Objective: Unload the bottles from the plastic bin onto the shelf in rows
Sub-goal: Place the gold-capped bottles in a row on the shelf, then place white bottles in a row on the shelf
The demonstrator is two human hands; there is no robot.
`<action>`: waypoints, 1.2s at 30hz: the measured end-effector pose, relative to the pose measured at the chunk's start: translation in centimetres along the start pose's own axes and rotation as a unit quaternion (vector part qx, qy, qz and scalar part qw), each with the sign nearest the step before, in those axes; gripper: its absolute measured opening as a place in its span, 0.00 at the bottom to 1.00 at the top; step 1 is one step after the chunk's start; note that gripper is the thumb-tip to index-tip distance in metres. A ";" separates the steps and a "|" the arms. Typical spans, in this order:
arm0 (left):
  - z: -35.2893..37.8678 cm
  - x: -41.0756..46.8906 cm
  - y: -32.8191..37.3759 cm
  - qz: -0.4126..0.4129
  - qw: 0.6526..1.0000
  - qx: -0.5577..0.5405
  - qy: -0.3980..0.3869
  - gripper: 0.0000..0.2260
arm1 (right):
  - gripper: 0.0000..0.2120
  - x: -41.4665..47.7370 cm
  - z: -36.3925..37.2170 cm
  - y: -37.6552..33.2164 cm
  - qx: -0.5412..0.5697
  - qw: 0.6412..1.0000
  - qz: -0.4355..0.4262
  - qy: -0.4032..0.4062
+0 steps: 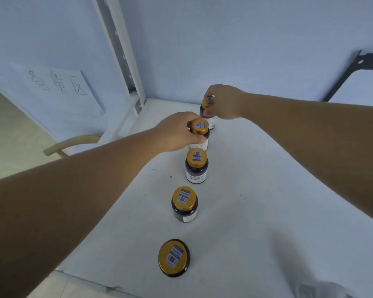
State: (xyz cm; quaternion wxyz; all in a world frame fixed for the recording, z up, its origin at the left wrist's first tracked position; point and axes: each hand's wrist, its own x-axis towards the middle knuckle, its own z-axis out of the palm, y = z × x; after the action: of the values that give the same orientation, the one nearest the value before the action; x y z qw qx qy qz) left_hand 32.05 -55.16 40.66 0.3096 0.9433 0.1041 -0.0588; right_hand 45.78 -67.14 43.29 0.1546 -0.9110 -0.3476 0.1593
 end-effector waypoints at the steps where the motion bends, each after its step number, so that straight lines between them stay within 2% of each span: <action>1: 0.2 0.1 -0.2 -0.007 1.000 -0.012 0.000 0.23 | 0.21 0.3 0.7 0.2 0.016 1.000 0.004 0.001; 4: -0.1 -0.3 -0.3 -0.022 0.999 -0.025 -0.006 0.30 | 0.24 0.5 1.4 0.5 0.041 0.999 0.009 0.012; 7: -1.7 -1.1 0.4 -0.021 1.000 -0.015 0.001 0.33 | 0.36 -0.6 -0.2 0.7 0.058 0.998 0.019 0.001; 8: -2.4 -1.4 0.8 -0.014 1.000 -0.009 0.007 0.33 | 0.37 -1.2 -1.0 0.9 0.059 0.998 0.022 0.004; 14: -5.0 -2.7 5.9 0.086 0.995 0.047 0.024 0.27 | 0.27 -8.5 -6.3 2.9 0.033 0.994 0.053 0.094; 18: -4.0 -3.3 11.0 0.163 0.985 0.056 0.012 0.25 | 0.26 -16.6 -8.9 4.8 0.015 0.985 0.097 0.140; 23: 0.0 -5.2 19.1 0.274 0.960 0.045 -0.020 0.22 | 0.25 -28.4 -11.8 7.5 -0.025 0.966 0.191 0.174; 28: 5.6 -8.5 28.4 0.364 0.926 0.071 -0.075 0.24 | 0.22 -41.9 -14.1 10.9 -0.037 0.938 0.276 0.208; 36: 17.8 -16.1 45.6 0.467 0.866 0.099 -0.146 0.24 | 0.25 -64.8 -13.6 19.6 -0.023 0.867 0.435 0.243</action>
State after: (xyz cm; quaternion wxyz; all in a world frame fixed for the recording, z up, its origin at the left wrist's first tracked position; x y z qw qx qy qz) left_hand 26.22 -104.20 55.33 0.2177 0.8879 -0.4015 -0.0542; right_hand 16.79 -127.60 59.66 0.1284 -0.9830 0.1293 -0.0237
